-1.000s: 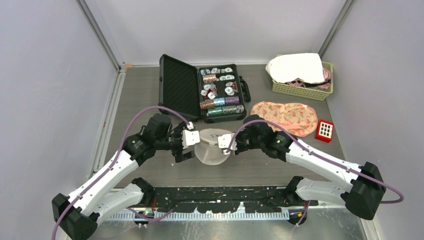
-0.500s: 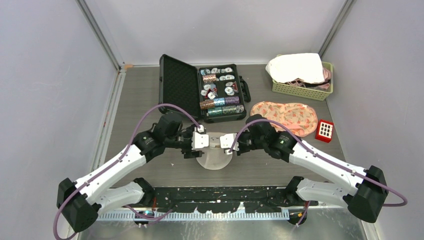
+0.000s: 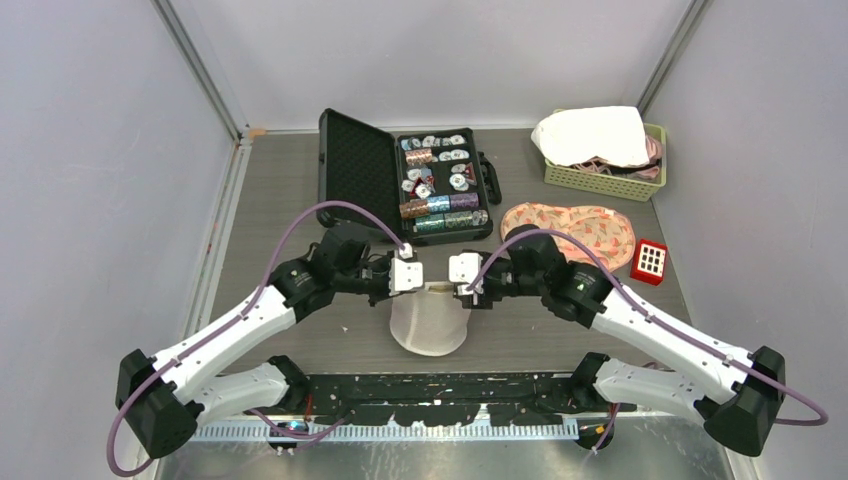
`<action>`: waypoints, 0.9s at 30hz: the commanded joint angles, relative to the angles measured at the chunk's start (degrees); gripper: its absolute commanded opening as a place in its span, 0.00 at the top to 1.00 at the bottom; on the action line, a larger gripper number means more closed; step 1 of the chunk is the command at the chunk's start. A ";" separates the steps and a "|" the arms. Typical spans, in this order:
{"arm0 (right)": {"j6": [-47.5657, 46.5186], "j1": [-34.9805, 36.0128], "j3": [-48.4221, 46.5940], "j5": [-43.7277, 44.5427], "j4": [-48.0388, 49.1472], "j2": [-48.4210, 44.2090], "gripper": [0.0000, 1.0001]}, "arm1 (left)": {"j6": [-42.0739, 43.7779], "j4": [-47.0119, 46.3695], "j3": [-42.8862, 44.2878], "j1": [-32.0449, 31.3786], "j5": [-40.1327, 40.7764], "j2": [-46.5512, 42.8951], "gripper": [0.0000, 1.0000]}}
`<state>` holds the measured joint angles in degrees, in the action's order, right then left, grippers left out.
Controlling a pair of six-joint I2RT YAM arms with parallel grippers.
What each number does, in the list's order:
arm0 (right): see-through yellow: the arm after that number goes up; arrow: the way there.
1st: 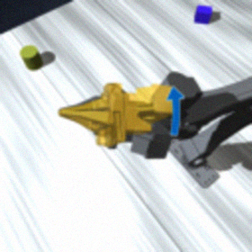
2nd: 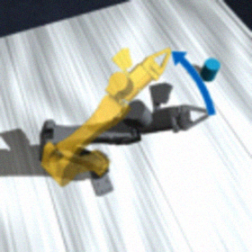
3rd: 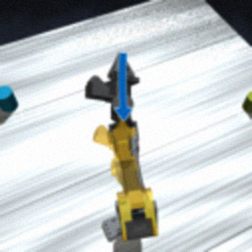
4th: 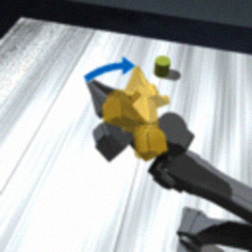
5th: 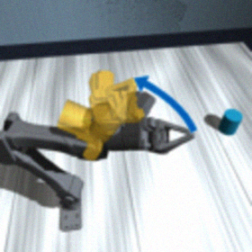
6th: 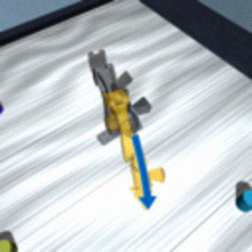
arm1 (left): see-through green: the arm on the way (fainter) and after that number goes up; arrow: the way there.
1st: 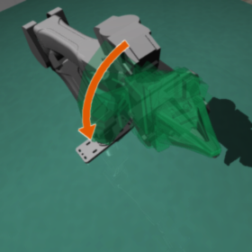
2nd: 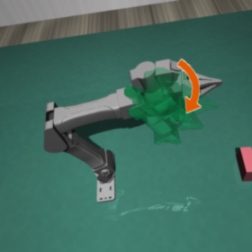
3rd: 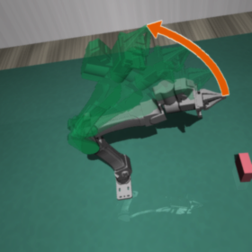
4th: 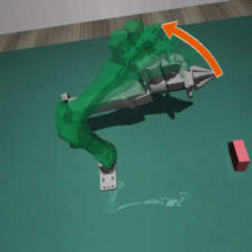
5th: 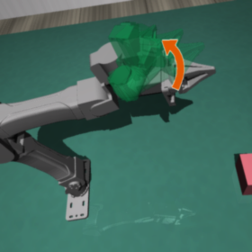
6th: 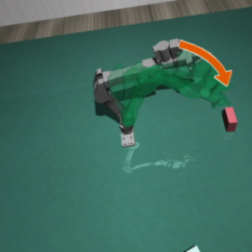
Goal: Unzip the laundry bag and remove the bra
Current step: Unzip the laundry bag at the center of the board.
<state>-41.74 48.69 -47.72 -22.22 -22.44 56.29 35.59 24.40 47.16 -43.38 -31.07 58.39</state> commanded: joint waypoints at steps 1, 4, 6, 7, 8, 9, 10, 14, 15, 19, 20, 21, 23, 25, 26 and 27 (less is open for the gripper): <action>8.92 0.12 -4.21 -1.38 0.98 -1.93 0.32 | -4.32 -1.12 3.50 -0.13 -2.55 -0.57 1.00; 15.01 0.26 -6.79 -4.07 -0.16 -1.22 0.21 | -5.66 -0.65 4.79 -0.13 -3.67 0.07 1.00; 16.02 0.23 -7.79 -4.58 -0.17 -0.66 0.19 | -5.98 0.23 5.92 -0.13 -4.74 0.56 1.00; 16.06 0.22 -8.08 -4.63 -0.04 -0.34 0.19 | -6.50 0.59 6.54 -0.13 -5.10 0.77 1.00; 16.21 0.24 -8.24 -4.76 0.35 0.02 0.20 | -7.10 0.91 7.23 -0.13 -5.21 1.04 1.00; 16.30 0.25 -8.42 -4.92 0.61 0.37 0.21 | -7.86 1.16 7.93 -0.12 -5.37 1.33 1.00; 16.57 0.24 -8.36 -5.21 1.06 0.73 0.22 | -8.52 1.42 8.53 -0.13 -5.51 1.56 1.00; 17.39 0.36 -7.97 -6.64 2.55 1.84 0.26 | -11.33 1.12 9.94 -0.17 -6.01 1.91 1.00; 17.23 0.40 -7.73 -6.61 2.84 2.12 0.27 | -11.75 1.13 10.26 -0.09 -6.22 1.88 1.00; 16.05 0.38 -6.66 -6.73 3.97 2.65 0.34 | -14.16 1.17 11.42 0.08 -7.83 1.95 1.00; 16.02 0.40 -6.53 -6.97 4.24 2.68 0.35 | -14.88 1.13 11.77 0.24 -8.75 2.05 1.00; 16.23 0.43 -6.44 -7.18 4.46 2.74 0.38 | -15.47 1.15 11.99 0.49 -9.69 2.14 1.00; 16.64 0.43 -6.05 -7.33 4.98 2.85 0.45 | -16.25 1.09 12.32 0.87 -11.59 2.38 1.00; 16.94 0.44 -5.83 -7.39 5.39 2.89 0.53 | -17.10 0.96 12.35 1.06 -12.43 2.44 1.00; 17.33 0.44 -5.87 -7.26 5.73 2.82 0.58 | -17.44 0.93 12.33 1.22 -12.54 2.43 1.00; 17.71 0.43 -6.01 -7.27 5.97 2.85 0.65 | -17.94 0.78 12.38 1.31 -12.58 2.48 1.00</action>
<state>-25.52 48.80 -53.69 -28.45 -20.38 59.27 20.86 26.92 57.10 -42.63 -39.46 60.95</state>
